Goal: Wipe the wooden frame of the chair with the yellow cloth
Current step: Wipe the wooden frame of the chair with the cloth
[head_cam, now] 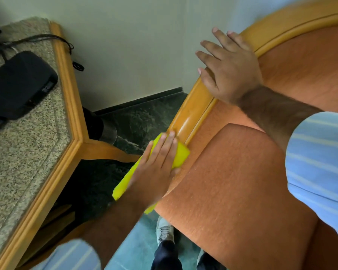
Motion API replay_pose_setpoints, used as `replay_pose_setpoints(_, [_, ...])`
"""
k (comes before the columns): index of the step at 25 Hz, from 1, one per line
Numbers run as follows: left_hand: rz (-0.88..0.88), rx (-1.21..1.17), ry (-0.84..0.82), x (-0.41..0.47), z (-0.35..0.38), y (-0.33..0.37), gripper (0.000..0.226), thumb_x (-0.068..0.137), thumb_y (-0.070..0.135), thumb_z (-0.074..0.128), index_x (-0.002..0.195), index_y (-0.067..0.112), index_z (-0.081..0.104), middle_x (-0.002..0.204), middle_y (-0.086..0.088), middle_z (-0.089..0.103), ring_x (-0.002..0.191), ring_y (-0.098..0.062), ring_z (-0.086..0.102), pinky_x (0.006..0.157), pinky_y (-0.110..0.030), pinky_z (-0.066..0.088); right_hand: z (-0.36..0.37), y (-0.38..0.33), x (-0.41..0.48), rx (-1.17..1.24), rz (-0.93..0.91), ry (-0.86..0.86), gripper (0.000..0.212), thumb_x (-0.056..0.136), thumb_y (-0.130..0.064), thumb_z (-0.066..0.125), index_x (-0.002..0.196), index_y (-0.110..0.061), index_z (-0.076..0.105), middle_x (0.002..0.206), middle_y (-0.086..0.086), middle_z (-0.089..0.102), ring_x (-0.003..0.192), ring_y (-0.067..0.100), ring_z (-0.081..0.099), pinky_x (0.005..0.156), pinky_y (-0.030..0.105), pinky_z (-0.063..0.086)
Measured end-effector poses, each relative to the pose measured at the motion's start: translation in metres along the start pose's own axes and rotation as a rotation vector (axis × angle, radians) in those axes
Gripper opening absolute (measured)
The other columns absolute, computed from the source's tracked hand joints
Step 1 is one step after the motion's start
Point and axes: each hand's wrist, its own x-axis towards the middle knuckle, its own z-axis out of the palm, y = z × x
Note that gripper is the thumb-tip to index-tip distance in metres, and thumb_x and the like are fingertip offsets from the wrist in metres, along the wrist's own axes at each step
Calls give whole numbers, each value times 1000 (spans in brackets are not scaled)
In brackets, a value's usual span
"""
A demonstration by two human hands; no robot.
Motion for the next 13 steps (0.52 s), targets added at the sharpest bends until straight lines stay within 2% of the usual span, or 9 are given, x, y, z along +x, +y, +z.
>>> replay_pose_setpoints(4, [-24, -140, 218, 120, -38, 18, 71, 111, 46, 33, 163, 1, 17, 175, -18, 18, 163, -33, 16, 128, -55, 26, 1, 1, -1, -9, -1, -15, 56, 108, -44, 26, 145, -16, 57, 156, 7, 55, 156, 31, 34, 129, 50, 24])
replay_pose_setpoints(6, [-29, -171, 280, 143, -48, 21, 70, 110, 45, 35, 163, 1, 20, 174, -17, 22, 162, -32, 19, 127, -54, 27, 1, 2, 0, -8, -10, -19, 55, 110, -41, 23, 144, -16, 57, 156, 7, 56, 156, 32, 34, 129, 49, 24])
replay_pose_setpoints(9, [-57, -138, 244, 116, -35, 23, 70, 111, 46, 30, 164, 1, 16, 175, -17, 18, 163, -32, 14, 128, -54, 25, 1, 1, -1, -9, 6, 9, 54, 109, -40, 23, 143, -16, 59, 154, 7, 58, 154, 31, 37, 128, 49, 25])
replay_pose_setpoints(13, [-50, 3, 75, 24, 1, 15, 70, 113, 44, 27, 165, 1, 6, 176, -17, 3, 163, -33, 7, 126, -57, 27, 0, -5, -4, 0, -1, 45, 54, 109, -39, 25, 141, -15, 61, 151, 9, 61, 152, 32, 41, 127, 50, 28])
